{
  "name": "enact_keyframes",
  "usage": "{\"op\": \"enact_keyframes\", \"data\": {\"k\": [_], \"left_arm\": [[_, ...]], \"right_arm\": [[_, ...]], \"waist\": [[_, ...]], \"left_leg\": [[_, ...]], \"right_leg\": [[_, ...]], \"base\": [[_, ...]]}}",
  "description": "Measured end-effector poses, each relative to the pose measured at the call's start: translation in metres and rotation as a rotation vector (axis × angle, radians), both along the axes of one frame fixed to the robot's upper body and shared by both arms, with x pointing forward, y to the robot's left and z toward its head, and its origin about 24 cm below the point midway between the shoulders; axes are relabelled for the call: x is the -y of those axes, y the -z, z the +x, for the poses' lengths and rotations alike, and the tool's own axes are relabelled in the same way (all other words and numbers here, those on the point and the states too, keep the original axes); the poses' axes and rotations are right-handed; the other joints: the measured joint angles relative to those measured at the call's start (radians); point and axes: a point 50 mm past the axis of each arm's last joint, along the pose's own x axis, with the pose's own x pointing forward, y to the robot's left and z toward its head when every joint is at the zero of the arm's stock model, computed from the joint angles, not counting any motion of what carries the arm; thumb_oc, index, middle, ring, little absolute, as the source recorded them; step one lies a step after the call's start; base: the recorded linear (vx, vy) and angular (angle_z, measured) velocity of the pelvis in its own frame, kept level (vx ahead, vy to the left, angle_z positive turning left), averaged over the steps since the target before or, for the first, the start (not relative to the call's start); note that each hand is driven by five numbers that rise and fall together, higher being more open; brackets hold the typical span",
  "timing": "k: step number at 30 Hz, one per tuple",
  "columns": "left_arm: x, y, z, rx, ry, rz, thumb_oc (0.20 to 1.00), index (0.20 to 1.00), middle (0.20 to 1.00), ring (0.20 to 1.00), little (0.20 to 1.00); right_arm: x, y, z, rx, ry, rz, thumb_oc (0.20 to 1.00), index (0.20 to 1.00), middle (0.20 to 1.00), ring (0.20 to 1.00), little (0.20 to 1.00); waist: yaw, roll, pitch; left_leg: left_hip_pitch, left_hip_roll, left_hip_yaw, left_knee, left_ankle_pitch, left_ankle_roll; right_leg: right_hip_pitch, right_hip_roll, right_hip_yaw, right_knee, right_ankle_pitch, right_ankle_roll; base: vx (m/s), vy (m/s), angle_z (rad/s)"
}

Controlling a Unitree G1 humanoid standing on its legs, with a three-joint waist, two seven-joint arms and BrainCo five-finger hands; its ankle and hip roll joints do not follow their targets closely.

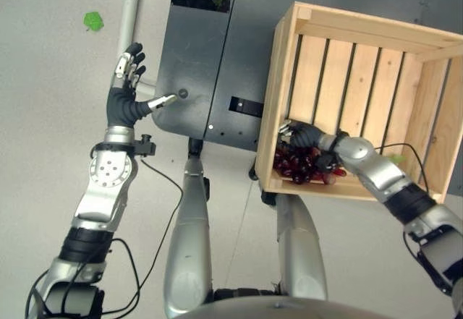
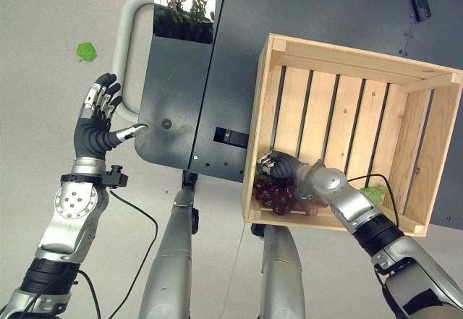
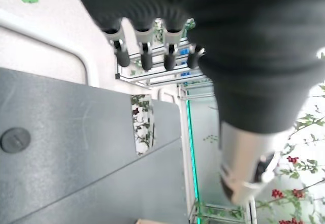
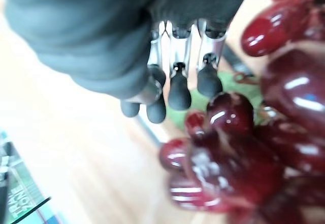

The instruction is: Pick up the fruits from the basket on one side to the basket on the other side

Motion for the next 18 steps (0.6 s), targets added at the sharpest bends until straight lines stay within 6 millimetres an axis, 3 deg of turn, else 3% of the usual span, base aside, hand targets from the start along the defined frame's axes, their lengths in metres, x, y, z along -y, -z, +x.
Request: {"op": "enact_keyframes", "data": {"k": [3, 4, 5, 6, 9, 10, 11, 13, 18], "left_arm": [[-0.003, -0.001, -0.001, -0.002, -0.006, 0.022, 1.0, 1.0, 1.0, 1.0, 1.0], [-0.004, -0.003, -0.001, 0.0, -0.01, 0.03, 1.0, 1.0, 1.0, 1.0, 1.0], [-0.005, -0.003, -0.001, 0.002, -0.01, 0.031, 1.0, 1.0, 1.0, 1.0, 1.0], [-0.005, -0.004, -0.001, 0.006, -0.012, 0.031, 1.0, 1.0, 1.0, 1.0, 1.0], [-0.005, -0.004, -0.003, 0.007, -0.011, 0.034, 1.0, 1.0, 1.0, 1.0, 1.0], [-0.005, -0.003, -0.003, 0.004, -0.01, 0.033, 1.0, 1.0, 1.0, 1.0, 1.0], [-0.005, -0.003, -0.003, 0.004, -0.009, 0.032, 1.0, 1.0, 1.0, 1.0, 1.0], [-0.005, -0.001, -0.003, 0.0, -0.009, 0.03, 1.0, 1.0, 1.0, 1.0, 1.0], [-0.003, -0.002, -0.003, -0.002, 0.009, 0.037, 1.0, 1.0, 1.0, 1.0, 1.0]], "right_arm": [[0.011, -0.013, 0.003, 0.039, 0.054, 0.049, 0.2, 0.2, 0.2, 0.2, 0.2], [0.024, -0.021, 0.005, 0.08, 0.103, 0.029, 0.784, 0.784, 0.784, 0.784, 0.784], [0.029, -0.026, 0.005, 0.109, 0.12, 0.0, 1.0, 1.0, 1.0, 1.0, 1.0], [0.034, -0.034, 0.004, 0.149, 0.129, -0.058, 1.0, 1.0, 1.0, 1.0, 1.0], [0.058, -0.083, 0.001, 0.4, 0.166, -0.406, 1.0, 1.0, 1.0, 1.0, 1.0], [0.063, -0.089, -0.001, 0.435, 0.177, -0.462, 1.0, 1.0, 1.0, 1.0, 1.0], [0.066, -0.107, -0.001, 0.515, 0.191, -0.556, 1.0, 1.0, 1.0, 1.0, 1.0], [0.062, -0.121, -0.007, 0.595, 0.153, -0.707, 1.0, 1.0, 1.0, 1.0, 1.0], [0.044, -0.113, -0.012, 0.623, 0.001, -0.89, 1.0, 1.0, 1.0, 1.0, 1.0]], "waist": [[0.002, 0.0, 0.0], [0.005, 0.0, 0.0], [0.005, 0.0, 0.0], [0.005, 0.0, 0.0], [-0.002, 0.0, -0.001], [-0.005, 0.0, -0.001], [-0.008, -0.002, -0.002], [-0.007, -0.002, -0.002], [-0.005, -0.002, -0.002]], "left_leg": [[0.026, 0.0, 0.0, -0.001, 0.0, 0.0], [0.052, 0.001, 0.001, -0.005, 0.0, 0.0], [0.06, 0.001, 0.001, -0.007, 0.0, 0.0], [0.066, 0.001, 0.002, -0.01, 0.0, 0.001], [0.072, 0.003, 0.006, -0.016, 0.002, 0.006], [0.073, 0.003, 0.008, -0.016, 0.003, 0.005], [0.075, 0.002, 0.012, -0.016, 0.003, 0.005], [0.076, 0.003, 0.021, -0.016, 0.005, 0.007], [0.079, 0.001, 0.023, -0.016, 0.004, 0.009]], "right_leg": [[0.024, 0.0, 0.0, -0.001, 0.0, -0.001], [0.049, 0.001, 0.001, -0.006, 0.0, 0.0], [0.057, 0.001, 0.002, -0.011, 0.0, 0.0], [0.062, 0.002, 0.004, -0.014, 0.001, 0.0], [0.067, 0.005, 0.009, -0.026, 0.009, 0.006], [0.068, 0.005, 0.01, -0.028, 0.01, 0.007], [0.07, 0.006, 0.012, -0.032, 0.017, 0.001], [0.069, 0.006, 0.017, -0.032, 0.024, 0.003], [0.072, 0.004, 0.018, -0.036, 0.026, 0.004]], "base": [[0.0, 0.0, 0.0], [0.0, 0.0, 0.0], [0.0, 0.0, 0.0], [-0.02, 0.012, -0.04], [-0.02, 0.025, -0.06], [-0.02, 0.041, -0.05], [-0.02, 0.041, -0.06], [-0.02, 0.026, -0.08], [0.0, 0.012, -0.01]]}}
